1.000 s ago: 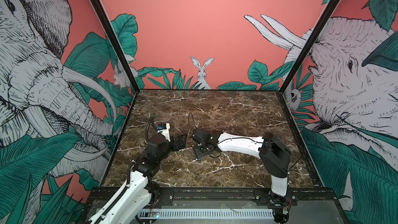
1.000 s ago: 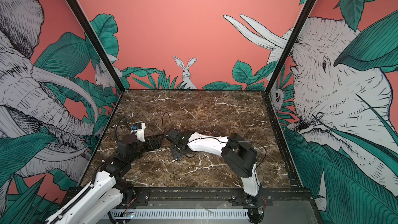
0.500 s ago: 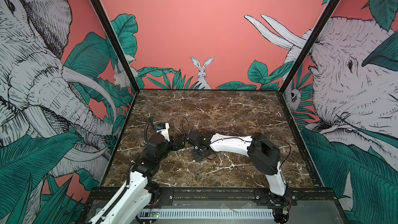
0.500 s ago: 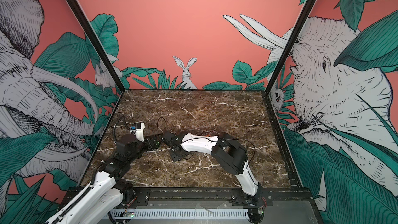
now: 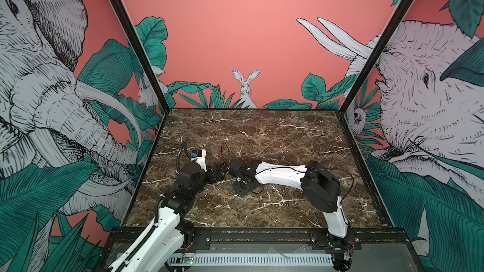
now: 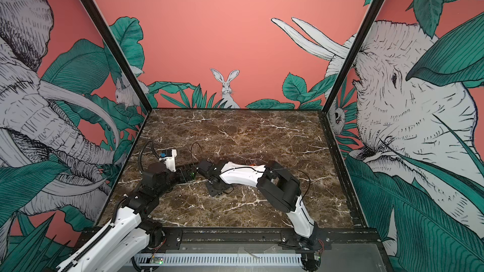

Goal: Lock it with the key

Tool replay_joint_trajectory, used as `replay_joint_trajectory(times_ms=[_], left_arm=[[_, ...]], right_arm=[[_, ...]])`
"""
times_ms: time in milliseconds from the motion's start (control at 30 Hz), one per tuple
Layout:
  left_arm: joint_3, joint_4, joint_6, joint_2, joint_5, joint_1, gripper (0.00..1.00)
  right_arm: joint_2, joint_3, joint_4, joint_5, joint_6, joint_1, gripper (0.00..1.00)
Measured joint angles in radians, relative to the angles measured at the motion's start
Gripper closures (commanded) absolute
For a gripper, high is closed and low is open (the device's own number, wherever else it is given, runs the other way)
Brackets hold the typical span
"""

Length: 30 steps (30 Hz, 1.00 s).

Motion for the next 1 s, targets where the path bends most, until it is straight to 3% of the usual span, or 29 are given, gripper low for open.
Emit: replay_joint_trajectory(times_ms=[267,433,633,833,1000], left_arm=[[0.000,0.000,0.000,-0.003,0.000,0.000,0.05],[0.003,-0.003,0.004,0.012,-0.005,0.003,0.07],[0.136,-0.093,0.036,0.220,-0.050,0.006,0.11],[0.182,0.004,0.029,0.437,0.095,0.006,0.14],[0.183,0.122,-0.015,0.518,0.248,0.006,0.16]], right_arm=[[-0.010,-0.019,0.023,0.004,-0.016,-0.003,0.64],[-0.082,-0.135,0.113,-0.019,-0.042,-0.032,0.68],[-0.230,-0.298,0.185,-0.052,-0.136,-0.114,0.72],[-0.342,-0.310,0.230,-0.034,-0.293,-0.119,0.72],[-0.406,-0.319,0.263,-0.013,-0.383,-0.118,0.72]])
